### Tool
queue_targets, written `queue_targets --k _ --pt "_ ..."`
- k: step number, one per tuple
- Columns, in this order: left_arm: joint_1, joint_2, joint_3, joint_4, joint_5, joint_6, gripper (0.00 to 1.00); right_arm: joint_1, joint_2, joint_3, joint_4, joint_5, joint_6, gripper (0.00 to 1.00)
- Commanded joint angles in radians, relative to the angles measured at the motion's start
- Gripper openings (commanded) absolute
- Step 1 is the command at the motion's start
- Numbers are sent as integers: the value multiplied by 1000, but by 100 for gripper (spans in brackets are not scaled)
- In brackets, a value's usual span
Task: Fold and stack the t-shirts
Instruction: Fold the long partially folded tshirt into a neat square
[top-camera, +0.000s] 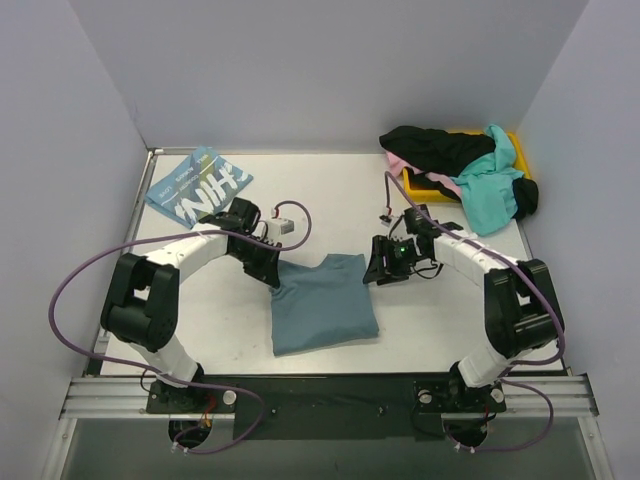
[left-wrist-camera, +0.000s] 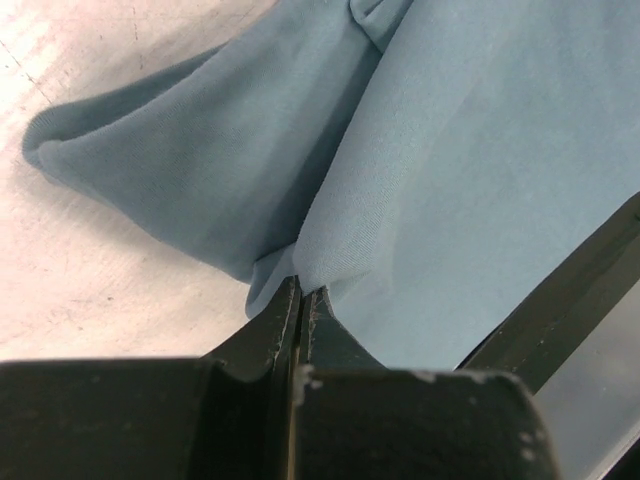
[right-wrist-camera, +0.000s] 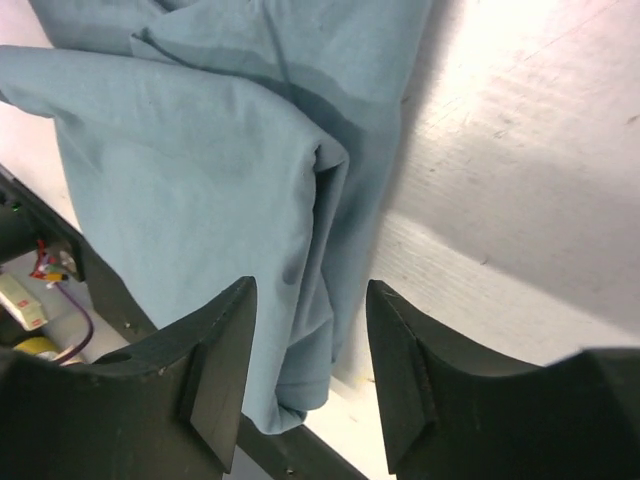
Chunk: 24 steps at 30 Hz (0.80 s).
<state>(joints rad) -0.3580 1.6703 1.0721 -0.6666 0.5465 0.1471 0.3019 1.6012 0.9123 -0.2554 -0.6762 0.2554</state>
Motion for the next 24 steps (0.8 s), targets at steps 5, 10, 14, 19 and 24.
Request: queue_targets --k 5,10,14,19,24 --pt "4 8 57 2 -16 63 0 49 107 177 -30 84 -99 46" --pt "2 11 49 10 -17 57 0 52 206 234 -44 81 -90 37" --pt "2 5 49 15 -26 60 0 54 217 238 -48 61 -97 27" --pt "2 14 72 1 -28 68 0 62 209 252 -38 21 -85 0" --pt "4 -35 149 -94 -49 106 0 52 108 223 -53 58 -71 0"
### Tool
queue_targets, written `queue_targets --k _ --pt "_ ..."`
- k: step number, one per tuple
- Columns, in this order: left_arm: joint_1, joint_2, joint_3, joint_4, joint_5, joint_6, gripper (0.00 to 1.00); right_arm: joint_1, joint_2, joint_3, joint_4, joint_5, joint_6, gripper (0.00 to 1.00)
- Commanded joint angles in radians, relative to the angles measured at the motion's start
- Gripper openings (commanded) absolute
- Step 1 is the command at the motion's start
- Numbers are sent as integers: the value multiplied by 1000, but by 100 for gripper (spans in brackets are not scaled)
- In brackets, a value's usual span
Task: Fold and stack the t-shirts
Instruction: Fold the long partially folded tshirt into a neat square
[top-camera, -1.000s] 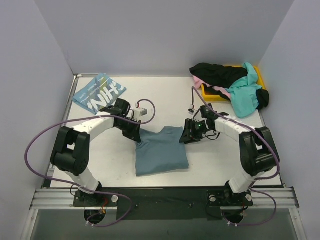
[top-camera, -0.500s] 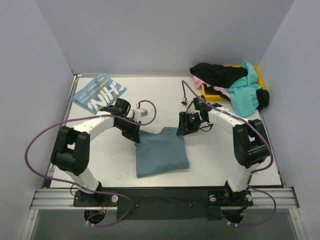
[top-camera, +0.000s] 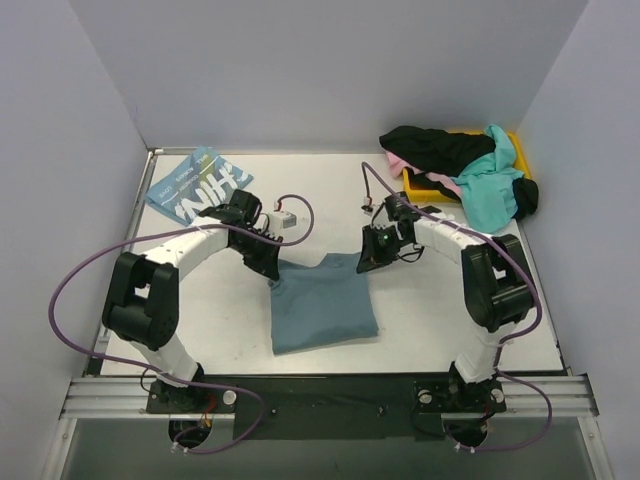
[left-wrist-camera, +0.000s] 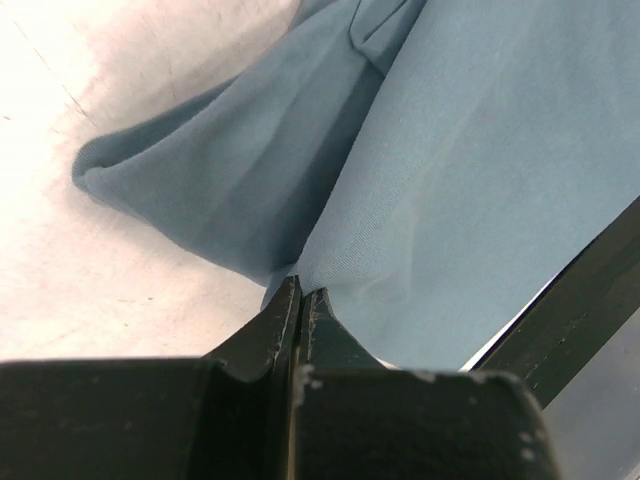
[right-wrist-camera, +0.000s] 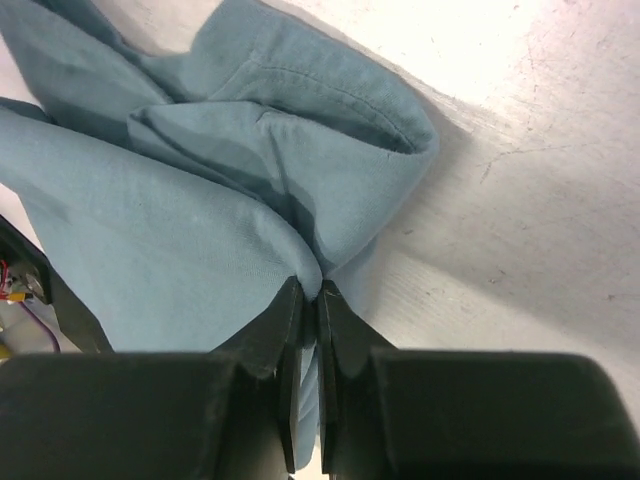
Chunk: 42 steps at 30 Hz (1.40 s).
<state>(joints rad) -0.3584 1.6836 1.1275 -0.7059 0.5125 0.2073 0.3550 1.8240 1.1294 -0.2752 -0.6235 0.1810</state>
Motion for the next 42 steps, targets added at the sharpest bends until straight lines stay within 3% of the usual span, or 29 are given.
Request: queue_targets --k 1,10,14,19,23,28,33,36,39,42 --pt "4 -58 107 -61 -16 49 0 -1 -139 9 -39 10 3 0" --pt "3 -42 80 -40 -3 38 0 -5 -49 35 -58 16 6 14" --pt "1 -16 86 -9 -12 30 0 7 -25 47 -53 24 11 26" --pt "1 -2 91 -1 -17 29 0 38 -57 40 -48 105 40 37" --pt "1 -7 91 0 -20 34 0 67 -115 17 -44 186 63 39" --pt "1 -7 89 0 -20 35 0 101 -126 18 -44 248 64 34" --pt "1 -7 92 -1 -17 35 0 105 -92 52 -55 240 58 16" --pt "1 -10 94 -3 -17 40 0 101 -71 67 -64 242 54 16" --pt "3 -18 103 -6 -19 44 0 87 -48 76 -64 242 43 0" --pt "4 -30 136 -38 -19 55 0 59 -68 86 -50 188 51 0"
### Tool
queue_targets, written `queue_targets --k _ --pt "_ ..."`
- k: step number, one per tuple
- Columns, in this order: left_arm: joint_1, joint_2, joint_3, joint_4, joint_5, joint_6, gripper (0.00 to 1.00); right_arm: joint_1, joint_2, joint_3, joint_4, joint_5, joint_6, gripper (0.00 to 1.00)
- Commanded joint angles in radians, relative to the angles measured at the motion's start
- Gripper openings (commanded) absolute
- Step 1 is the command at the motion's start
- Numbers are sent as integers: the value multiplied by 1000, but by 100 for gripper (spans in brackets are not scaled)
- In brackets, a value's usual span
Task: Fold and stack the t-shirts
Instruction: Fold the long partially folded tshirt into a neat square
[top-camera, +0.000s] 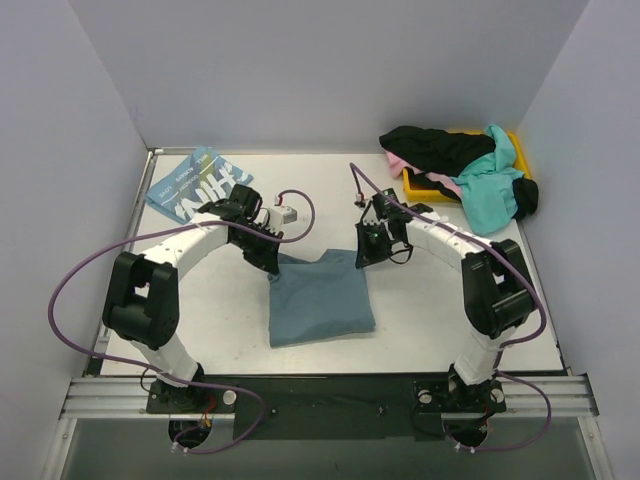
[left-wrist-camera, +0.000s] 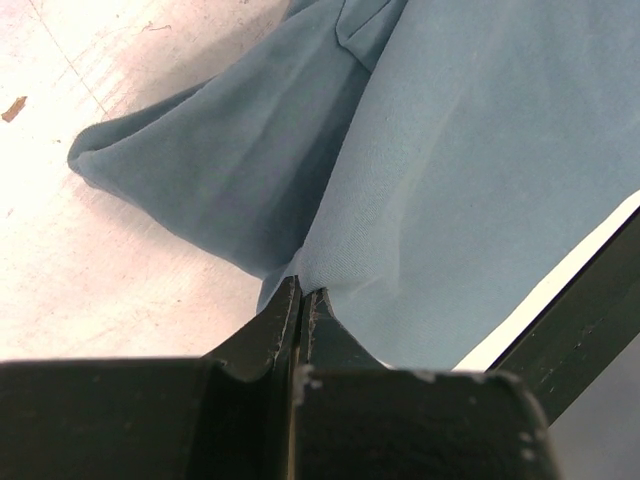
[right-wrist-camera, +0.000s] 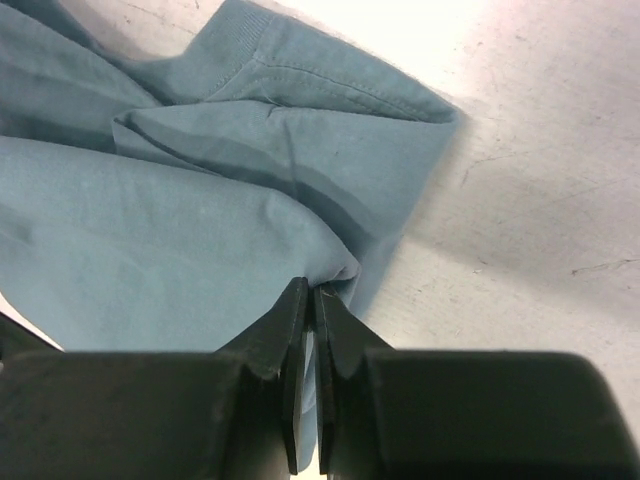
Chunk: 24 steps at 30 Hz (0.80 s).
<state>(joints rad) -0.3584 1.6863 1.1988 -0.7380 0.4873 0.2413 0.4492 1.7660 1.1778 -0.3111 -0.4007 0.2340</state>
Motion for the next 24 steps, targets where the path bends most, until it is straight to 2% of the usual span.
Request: queue_targets --k 1,5,8,14,24 --pt "7 -39 88 -17 8 23 0 -46 -46 34 0 -43 7 0" --pt "25 -92 137 -27 48 23 0 -93 -149 17 72 -93 51 0" --pt "41 -90 174 -17 63 7 0 -116 -168 9 144 -124 96 0" --pt "73 -16 223 12 60 3 0 -127 -64 69 204 -164 132 0" --pt "87 177 350 153 5 -20 0 -170 180 247 300 -119 206 0"
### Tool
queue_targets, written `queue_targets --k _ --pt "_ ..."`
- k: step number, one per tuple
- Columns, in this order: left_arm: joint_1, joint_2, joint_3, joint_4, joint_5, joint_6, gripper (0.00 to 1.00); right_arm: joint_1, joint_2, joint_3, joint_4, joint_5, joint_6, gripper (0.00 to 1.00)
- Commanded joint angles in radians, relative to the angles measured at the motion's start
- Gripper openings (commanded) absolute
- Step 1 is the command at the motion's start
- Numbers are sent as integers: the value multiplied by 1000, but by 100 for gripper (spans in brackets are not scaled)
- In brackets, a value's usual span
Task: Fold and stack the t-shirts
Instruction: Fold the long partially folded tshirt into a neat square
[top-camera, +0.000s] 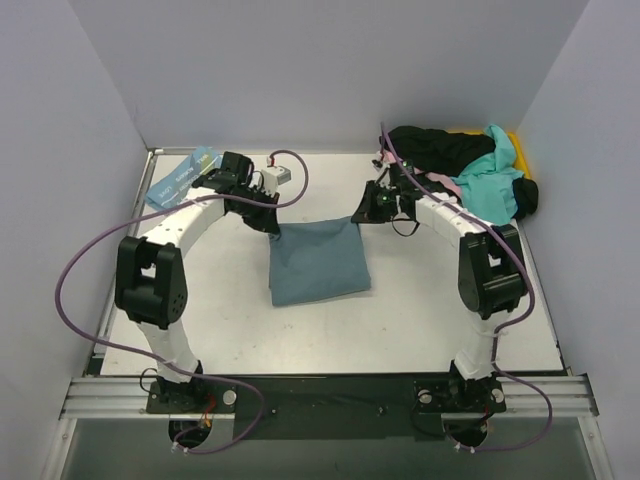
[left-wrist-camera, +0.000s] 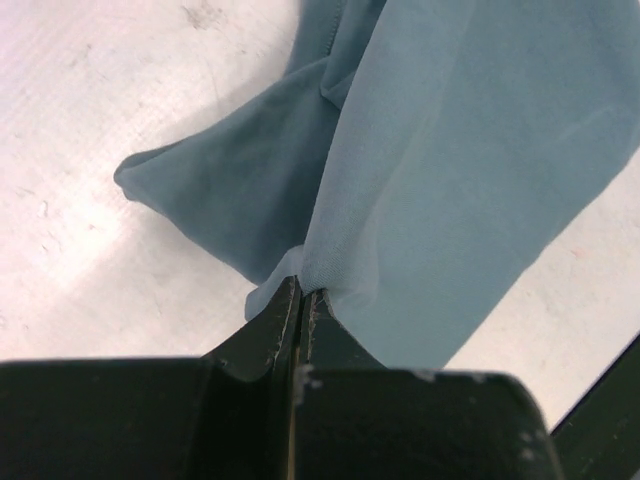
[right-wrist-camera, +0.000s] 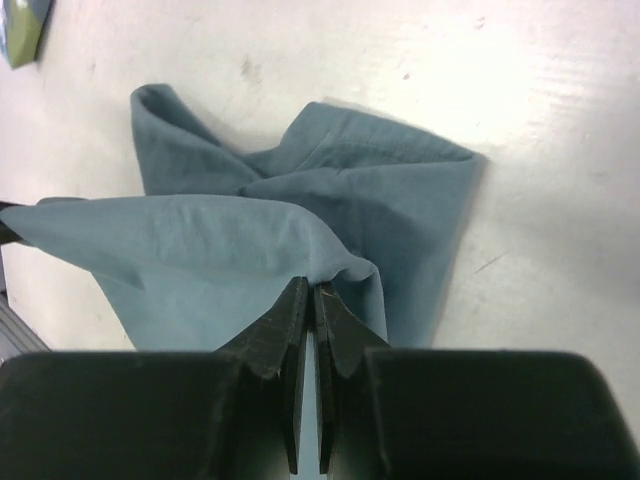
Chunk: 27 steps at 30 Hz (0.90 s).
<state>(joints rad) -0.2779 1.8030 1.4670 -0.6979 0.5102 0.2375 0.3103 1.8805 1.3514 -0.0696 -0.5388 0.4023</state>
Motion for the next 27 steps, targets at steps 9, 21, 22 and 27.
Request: queue_targets --k 9,21,22,27 --pt "6 251 176 215 -216 -36 26 -63 230 163 106 83 130 1" --pt "31 323 392 187 -415 -101 47 -85 211 397 -182 120 -19 33" --pt "32 320 407 157 -415 -105 41 -83 186 385 -202 120 -37 32" --pt "5 176 279 103 -153 -158 21 -42 -67 168 -210 93 -60 8"
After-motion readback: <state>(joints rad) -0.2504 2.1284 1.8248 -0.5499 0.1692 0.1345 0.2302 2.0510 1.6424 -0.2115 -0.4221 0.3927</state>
